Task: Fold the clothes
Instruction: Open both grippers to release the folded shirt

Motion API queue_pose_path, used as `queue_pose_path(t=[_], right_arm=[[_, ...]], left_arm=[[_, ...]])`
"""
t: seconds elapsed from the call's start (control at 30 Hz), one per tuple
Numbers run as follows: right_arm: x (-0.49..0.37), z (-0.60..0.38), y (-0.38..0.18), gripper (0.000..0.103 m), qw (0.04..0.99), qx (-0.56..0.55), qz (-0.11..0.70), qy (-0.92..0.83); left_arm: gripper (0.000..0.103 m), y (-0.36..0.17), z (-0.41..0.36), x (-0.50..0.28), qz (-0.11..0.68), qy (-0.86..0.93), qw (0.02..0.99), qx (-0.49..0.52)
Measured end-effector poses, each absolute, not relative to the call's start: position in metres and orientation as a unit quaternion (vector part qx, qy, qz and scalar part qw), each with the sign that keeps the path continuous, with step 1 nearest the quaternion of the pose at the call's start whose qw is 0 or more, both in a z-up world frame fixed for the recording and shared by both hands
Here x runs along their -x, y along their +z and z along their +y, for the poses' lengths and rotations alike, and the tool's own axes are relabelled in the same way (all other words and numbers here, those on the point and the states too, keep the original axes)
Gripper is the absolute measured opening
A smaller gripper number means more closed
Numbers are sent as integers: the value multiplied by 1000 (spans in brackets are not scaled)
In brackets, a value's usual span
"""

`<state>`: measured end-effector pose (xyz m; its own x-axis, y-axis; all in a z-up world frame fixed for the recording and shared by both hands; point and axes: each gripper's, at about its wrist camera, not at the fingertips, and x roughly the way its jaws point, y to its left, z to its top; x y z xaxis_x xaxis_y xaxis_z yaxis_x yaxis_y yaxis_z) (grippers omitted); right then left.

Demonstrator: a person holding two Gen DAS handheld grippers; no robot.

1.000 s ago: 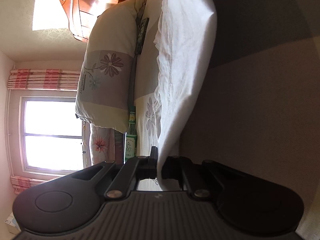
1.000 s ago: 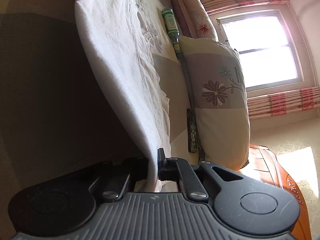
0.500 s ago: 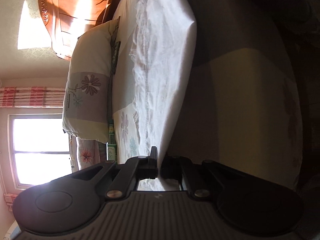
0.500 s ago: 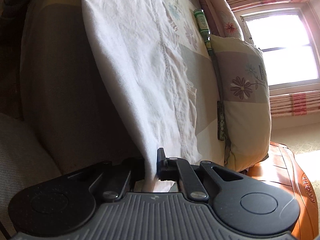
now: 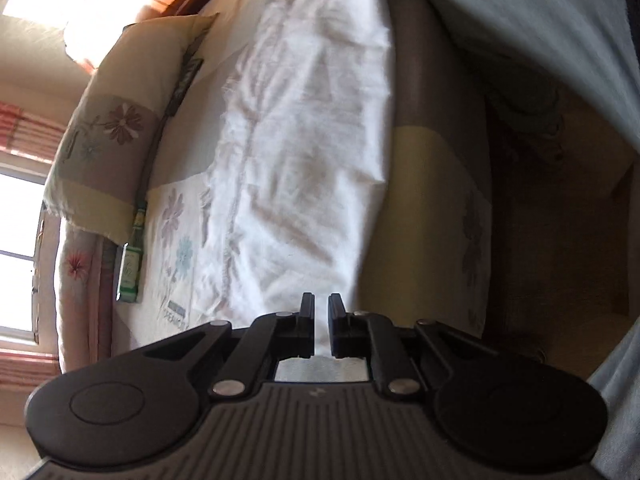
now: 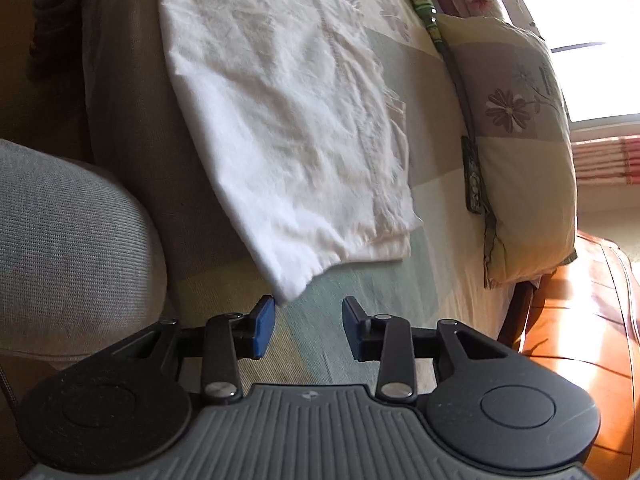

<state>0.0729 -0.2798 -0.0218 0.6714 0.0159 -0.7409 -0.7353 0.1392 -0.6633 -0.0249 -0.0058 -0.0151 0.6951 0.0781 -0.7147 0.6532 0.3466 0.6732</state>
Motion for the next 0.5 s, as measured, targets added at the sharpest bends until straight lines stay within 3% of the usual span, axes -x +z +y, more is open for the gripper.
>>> queue_pose_path(t=[0.17,0.23,0.3,0.43,0.47,0.5], right_arm=[[-92,-273,8,47,770,496,302,264],[-103,-263,7,49,792,443,313,280],[-114,-253,6,52,812,387,322,295],[-132,-259,-26,52,825,236,407,312],[-136,-264,-37,53,824,200,430,309],[-136,-271,-46,53,827,175,443,300]], left_arm=[[12,1,1,-19,333,-152,817,-447],[24,-7,-2,-35,347,-157,833,-401],[26,-14,-6,-52,361,-162,847,-355],[28,-35,-4,-52,391,-171,860,-278],[32,-41,-1,-51,400,-169,862,-262],[46,-45,4,-49,409,-158,865,-246]])
